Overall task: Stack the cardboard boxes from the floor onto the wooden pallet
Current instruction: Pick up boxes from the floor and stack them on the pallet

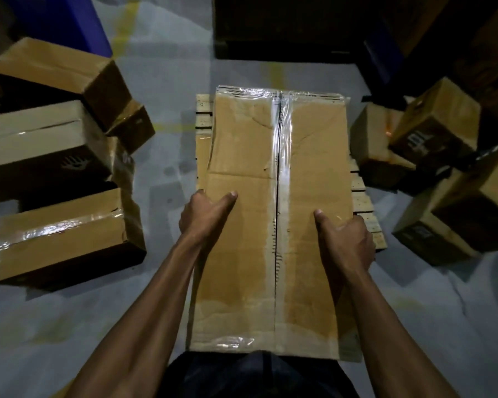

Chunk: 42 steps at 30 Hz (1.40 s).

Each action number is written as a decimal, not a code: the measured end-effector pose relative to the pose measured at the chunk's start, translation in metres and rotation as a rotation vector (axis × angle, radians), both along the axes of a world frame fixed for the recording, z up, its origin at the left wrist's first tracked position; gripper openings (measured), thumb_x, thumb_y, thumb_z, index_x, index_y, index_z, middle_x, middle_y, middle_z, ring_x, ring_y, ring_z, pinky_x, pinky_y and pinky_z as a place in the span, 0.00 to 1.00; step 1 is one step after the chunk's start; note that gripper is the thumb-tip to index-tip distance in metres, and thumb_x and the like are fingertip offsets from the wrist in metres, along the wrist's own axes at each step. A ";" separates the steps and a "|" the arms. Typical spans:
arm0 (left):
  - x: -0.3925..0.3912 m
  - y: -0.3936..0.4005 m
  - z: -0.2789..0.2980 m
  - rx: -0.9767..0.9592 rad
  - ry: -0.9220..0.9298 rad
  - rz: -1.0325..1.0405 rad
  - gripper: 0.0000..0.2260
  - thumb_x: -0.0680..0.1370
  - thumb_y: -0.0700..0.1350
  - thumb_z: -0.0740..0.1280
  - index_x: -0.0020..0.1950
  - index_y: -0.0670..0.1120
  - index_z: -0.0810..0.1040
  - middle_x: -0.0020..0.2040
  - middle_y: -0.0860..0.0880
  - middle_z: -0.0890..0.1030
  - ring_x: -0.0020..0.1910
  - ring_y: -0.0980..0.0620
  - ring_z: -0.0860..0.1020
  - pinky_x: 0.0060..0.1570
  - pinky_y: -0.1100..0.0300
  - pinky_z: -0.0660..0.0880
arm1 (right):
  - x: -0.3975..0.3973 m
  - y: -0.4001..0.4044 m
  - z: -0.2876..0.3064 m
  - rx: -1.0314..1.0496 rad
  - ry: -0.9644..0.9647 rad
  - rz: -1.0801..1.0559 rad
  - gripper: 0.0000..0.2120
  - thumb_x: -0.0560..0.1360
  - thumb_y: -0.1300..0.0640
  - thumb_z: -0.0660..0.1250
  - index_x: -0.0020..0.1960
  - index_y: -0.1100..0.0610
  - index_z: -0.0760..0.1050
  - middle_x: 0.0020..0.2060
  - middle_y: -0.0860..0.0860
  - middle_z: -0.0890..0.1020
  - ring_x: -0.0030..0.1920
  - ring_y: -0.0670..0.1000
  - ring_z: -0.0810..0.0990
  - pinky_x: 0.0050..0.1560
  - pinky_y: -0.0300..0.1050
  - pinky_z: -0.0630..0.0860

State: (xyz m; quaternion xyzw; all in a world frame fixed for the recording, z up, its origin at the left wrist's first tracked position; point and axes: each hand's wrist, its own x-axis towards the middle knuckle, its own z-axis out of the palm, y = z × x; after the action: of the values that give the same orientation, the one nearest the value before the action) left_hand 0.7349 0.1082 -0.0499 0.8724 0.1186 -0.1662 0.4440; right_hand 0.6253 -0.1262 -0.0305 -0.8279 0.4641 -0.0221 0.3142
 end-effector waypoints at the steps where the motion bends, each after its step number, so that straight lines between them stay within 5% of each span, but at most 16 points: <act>1: 0.005 -0.014 -0.003 0.007 0.008 0.000 0.44 0.63 0.78 0.62 0.66 0.47 0.76 0.56 0.46 0.82 0.53 0.42 0.80 0.56 0.43 0.79 | 0.003 -0.013 -0.002 -0.002 -0.003 -0.008 0.37 0.72 0.29 0.67 0.64 0.59 0.70 0.59 0.59 0.78 0.58 0.63 0.77 0.55 0.56 0.74; 9: 0.066 -0.141 -0.048 0.062 0.066 0.078 0.38 0.71 0.71 0.67 0.69 0.45 0.71 0.63 0.43 0.79 0.60 0.39 0.77 0.60 0.43 0.75 | 0.080 -0.141 -0.045 0.039 0.045 0.051 0.35 0.72 0.29 0.66 0.63 0.58 0.71 0.56 0.58 0.79 0.56 0.61 0.78 0.55 0.54 0.73; 14: 0.108 -0.207 -0.082 0.049 0.123 0.161 0.40 0.76 0.65 0.68 0.80 0.47 0.58 0.74 0.42 0.71 0.71 0.38 0.71 0.68 0.45 0.70 | 0.141 -0.211 -0.084 0.101 0.082 0.143 0.33 0.73 0.31 0.67 0.62 0.59 0.72 0.55 0.57 0.79 0.54 0.60 0.79 0.55 0.55 0.76; 24: 0.164 -0.263 -0.176 -0.052 0.144 0.212 0.37 0.69 0.69 0.68 0.75 0.60 0.62 0.66 0.51 0.77 0.64 0.43 0.76 0.66 0.41 0.73 | 0.218 -0.277 -0.186 0.143 0.164 0.216 0.33 0.74 0.32 0.66 0.63 0.60 0.71 0.57 0.59 0.78 0.57 0.62 0.77 0.56 0.54 0.72; 35: 0.213 -0.268 -0.328 -0.086 0.156 0.254 0.32 0.75 0.57 0.69 0.77 0.53 0.63 0.65 0.50 0.76 0.63 0.45 0.76 0.66 0.44 0.74 | 0.271 -0.280 -0.345 0.096 0.193 0.219 0.34 0.74 0.31 0.66 0.63 0.60 0.72 0.56 0.60 0.80 0.56 0.63 0.78 0.56 0.56 0.75; 42: 0.243 -0.267 -0.379 0.161 0.122 0.155 0.33 0.79 0.54 0.69 0.80 0.48 0.60 0.79 0.45 0.55 0.79 0.43 0.51 0.77 0.45 0.57 | 0.297 -0.282 -0.402 0.121 0.154 0.222 0.33 0.75 0.33 0.67 0.63 0.61 0.72 0.56 0.59 0.79 0.56 0.62 0.78 0.55 0.54 0.73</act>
State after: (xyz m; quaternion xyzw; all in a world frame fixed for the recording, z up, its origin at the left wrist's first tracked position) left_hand 0.9776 -0.1584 -0.4293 0.8816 0.2256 -0.1743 0.3761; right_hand 0.9220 -0.4082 -0.4322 -0.8531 0.3927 0.1044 0.3274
